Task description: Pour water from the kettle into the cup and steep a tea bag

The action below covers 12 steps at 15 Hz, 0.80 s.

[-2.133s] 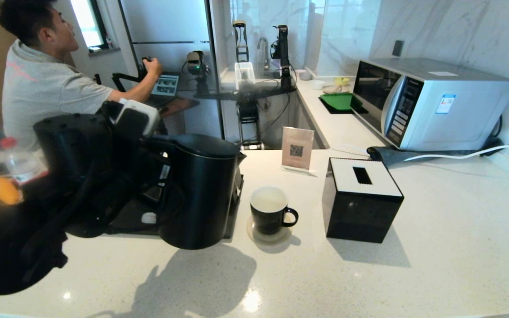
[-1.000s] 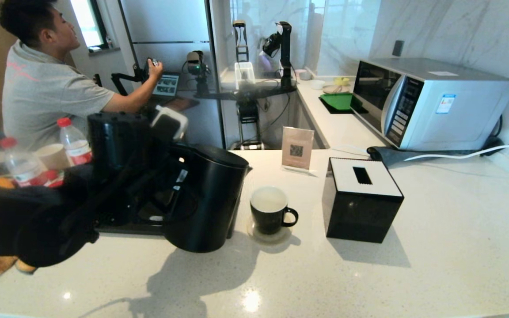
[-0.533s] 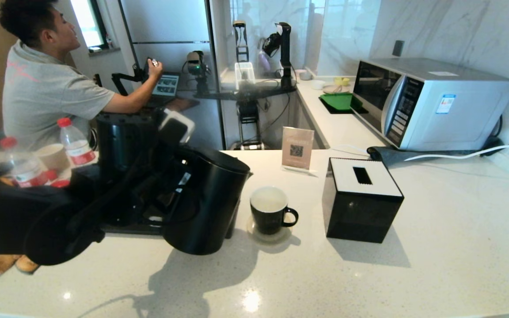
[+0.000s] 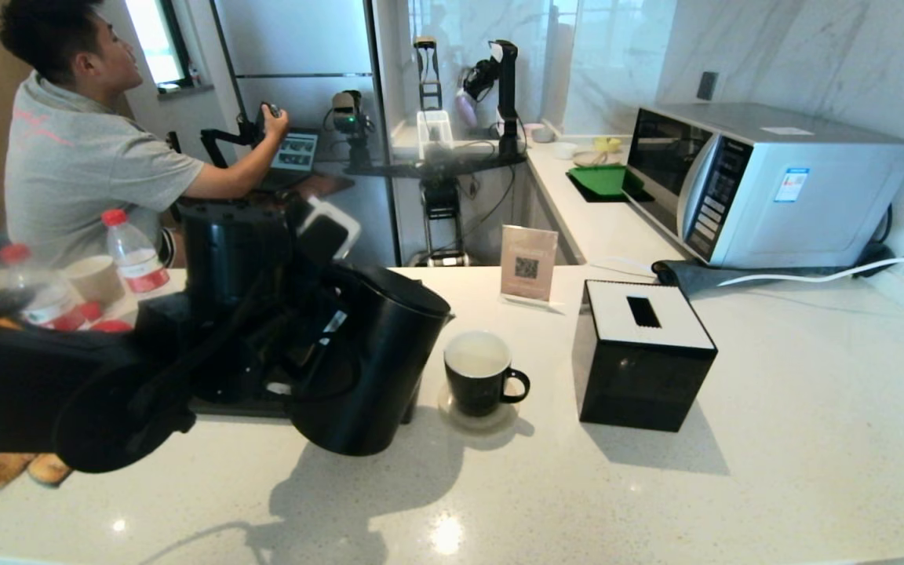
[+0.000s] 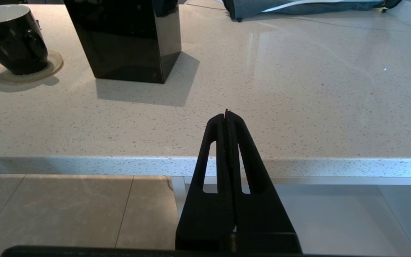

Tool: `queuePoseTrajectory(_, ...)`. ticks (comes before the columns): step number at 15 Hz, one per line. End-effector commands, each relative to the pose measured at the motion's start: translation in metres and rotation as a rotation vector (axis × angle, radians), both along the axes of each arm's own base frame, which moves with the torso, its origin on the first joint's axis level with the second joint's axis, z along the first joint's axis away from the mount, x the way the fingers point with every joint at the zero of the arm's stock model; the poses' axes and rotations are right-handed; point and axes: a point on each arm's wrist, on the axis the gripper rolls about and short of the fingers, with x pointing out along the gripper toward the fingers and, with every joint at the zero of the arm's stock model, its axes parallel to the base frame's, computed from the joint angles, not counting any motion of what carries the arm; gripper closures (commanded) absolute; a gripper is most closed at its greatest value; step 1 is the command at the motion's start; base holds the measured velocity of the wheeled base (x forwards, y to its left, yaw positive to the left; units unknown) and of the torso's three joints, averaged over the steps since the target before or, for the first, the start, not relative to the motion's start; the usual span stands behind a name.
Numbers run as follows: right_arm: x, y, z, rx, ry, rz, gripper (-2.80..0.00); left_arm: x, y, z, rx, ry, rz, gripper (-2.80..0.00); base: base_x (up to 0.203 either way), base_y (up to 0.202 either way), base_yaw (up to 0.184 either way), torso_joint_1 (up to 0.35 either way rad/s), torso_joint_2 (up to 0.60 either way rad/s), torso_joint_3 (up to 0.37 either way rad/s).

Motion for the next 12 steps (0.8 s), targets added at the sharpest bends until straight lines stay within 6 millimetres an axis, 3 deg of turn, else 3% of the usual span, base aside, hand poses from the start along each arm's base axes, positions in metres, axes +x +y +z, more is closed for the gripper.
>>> queuePoseTrajectory(1,0.0001,0.0,0.0001,0.0,0.002,0.0,0.0,-0.0006,-0.0022,0.0,0.015,-0.002,-0.008,0.0,0.0,0.0,0.0,0.0,0.0,0.0)
queuePoseTrajectory(12,0.0001,0.0,0.0002,0.0,0.001,0.0,0.0,-0.0009,-0.0103,0.0028,0.078,-0.002,-0.043,0.0,0.0,0.0,0.0,0.0,0.0,0.0)
